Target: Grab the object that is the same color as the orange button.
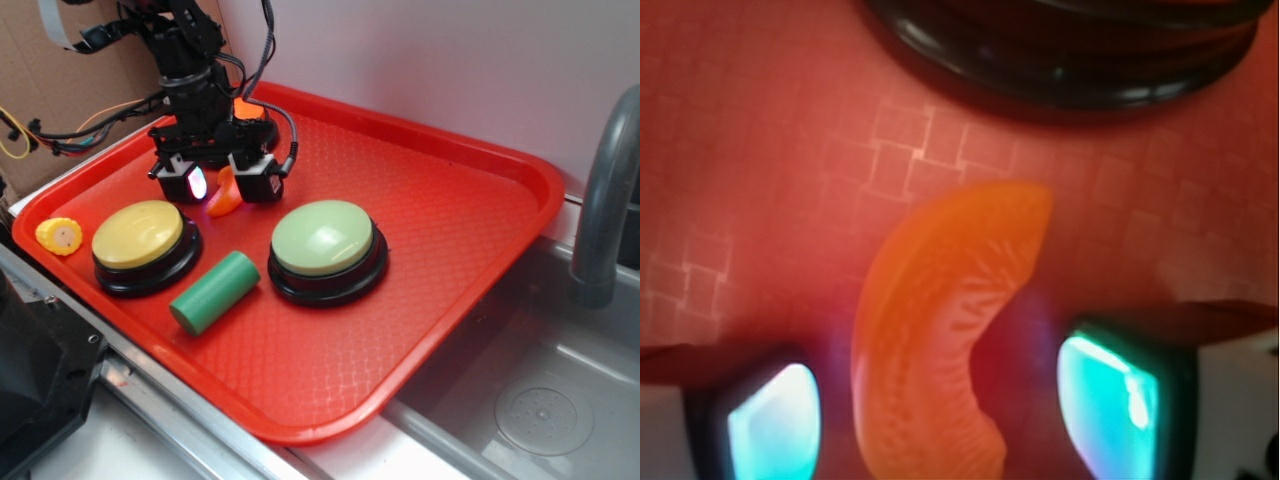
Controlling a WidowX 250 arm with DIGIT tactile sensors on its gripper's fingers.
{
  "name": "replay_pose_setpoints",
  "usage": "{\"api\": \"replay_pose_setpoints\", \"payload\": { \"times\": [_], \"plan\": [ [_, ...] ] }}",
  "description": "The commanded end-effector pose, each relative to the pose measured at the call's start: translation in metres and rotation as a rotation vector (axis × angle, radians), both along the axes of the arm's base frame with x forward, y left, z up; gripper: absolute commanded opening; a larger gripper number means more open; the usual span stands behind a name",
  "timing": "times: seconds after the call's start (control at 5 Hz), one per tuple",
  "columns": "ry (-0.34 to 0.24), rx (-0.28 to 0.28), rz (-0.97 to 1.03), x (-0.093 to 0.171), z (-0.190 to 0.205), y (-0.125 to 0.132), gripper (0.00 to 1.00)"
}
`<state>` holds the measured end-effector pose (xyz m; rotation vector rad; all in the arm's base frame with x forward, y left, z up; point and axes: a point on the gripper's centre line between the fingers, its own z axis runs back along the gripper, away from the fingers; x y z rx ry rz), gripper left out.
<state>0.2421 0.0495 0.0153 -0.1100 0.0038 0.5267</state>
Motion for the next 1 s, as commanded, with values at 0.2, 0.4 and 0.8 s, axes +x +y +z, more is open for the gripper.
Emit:
{"api": "replay_pose_setpoints", "payload": {
  "times": [0.2, 0.4, 0.8],
  "plan": [
    [-0.016, 0.005, 0.003, -0.006, 0.000, 0.002, 0.00],
    [-0.009, 0.007, 0.007, -0.009, 0.002, -0.002, 0.00],
    [-0.050, 0.017, 0.138, -0.001, 0.046, -0.012, 0.00]
  ]
}}
